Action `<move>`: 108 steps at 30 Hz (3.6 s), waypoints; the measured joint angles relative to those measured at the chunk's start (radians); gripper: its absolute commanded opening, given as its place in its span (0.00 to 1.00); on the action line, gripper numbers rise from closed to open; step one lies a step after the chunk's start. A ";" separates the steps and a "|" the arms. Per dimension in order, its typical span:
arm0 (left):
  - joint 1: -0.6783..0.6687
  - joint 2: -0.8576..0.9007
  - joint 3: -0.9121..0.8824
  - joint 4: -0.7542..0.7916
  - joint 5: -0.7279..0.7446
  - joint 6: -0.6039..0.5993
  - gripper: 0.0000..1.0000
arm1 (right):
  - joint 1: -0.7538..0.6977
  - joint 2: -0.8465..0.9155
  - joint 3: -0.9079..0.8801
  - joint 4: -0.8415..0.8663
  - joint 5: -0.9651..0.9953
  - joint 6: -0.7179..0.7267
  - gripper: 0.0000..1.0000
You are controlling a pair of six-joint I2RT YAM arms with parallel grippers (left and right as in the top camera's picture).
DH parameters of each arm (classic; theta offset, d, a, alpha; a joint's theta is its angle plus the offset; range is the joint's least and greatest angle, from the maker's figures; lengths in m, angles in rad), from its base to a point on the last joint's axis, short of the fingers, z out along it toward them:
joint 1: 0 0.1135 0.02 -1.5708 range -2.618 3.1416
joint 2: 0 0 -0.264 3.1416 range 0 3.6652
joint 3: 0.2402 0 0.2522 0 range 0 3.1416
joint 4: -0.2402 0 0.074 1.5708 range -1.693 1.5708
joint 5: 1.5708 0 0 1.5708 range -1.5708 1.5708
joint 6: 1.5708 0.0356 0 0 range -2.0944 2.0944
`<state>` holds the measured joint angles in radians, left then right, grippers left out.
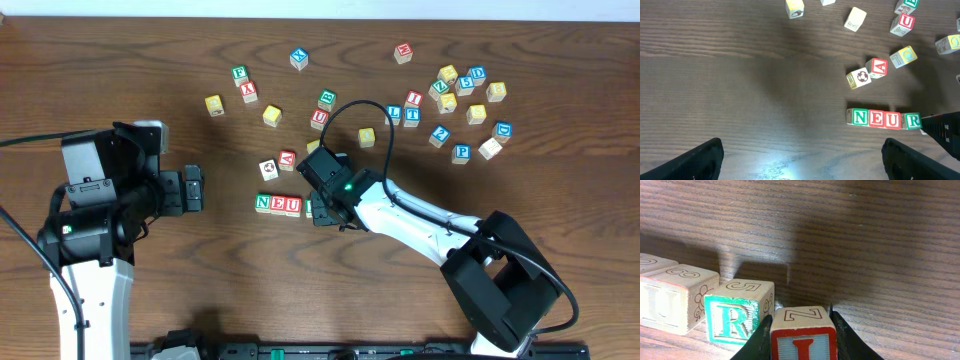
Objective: Spell out NEURIPS
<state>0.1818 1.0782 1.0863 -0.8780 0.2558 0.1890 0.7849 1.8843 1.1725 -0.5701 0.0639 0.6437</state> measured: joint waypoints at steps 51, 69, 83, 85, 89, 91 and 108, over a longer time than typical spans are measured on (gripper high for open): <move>0.000 0.000 0.000 0.000 0.000 0.000 0.99 | 0.043 0.000 0.000 0.031 0.066 -0.002 0.04; 0.000 0.000 0.000 0.000 0.000 0.000 0.99 | 0.043 0.000 0.000 0.044 0.068 -0.021 0.03; 0.000 0.000 0.000 0.000 0.000 0.000 0.99 | 0.043 0.000 0.000 0.020 0.080 -0.023 0.01; 0.000 0.000 0.000 0.000 0.000 0.000 0.99 | 0.043 0.000 0.000 0.020 0.084 -0.023 0.01; 0.000 0.000 0.000 0.000 0.000 0.000 0.99 | 0.043 0.000 0.000 0.020 0.091 -0.019 0.01; 0.000 0.000 0.000 0.000 0.000 0.000 0.99 | 0.043 0.000 0.000 0.020 0.092 -0.014 0.01; 0.000 0.000 0.000 0.000 0.000 0.000 0.99 | 0.043 0.005 0.000 0.009 0.121 0.116 0.02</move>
<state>0.1818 1.0782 1.0863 -0.8780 0.2558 0.1890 0.8280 1.8893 1.1721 -0.5610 0.1848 0.7597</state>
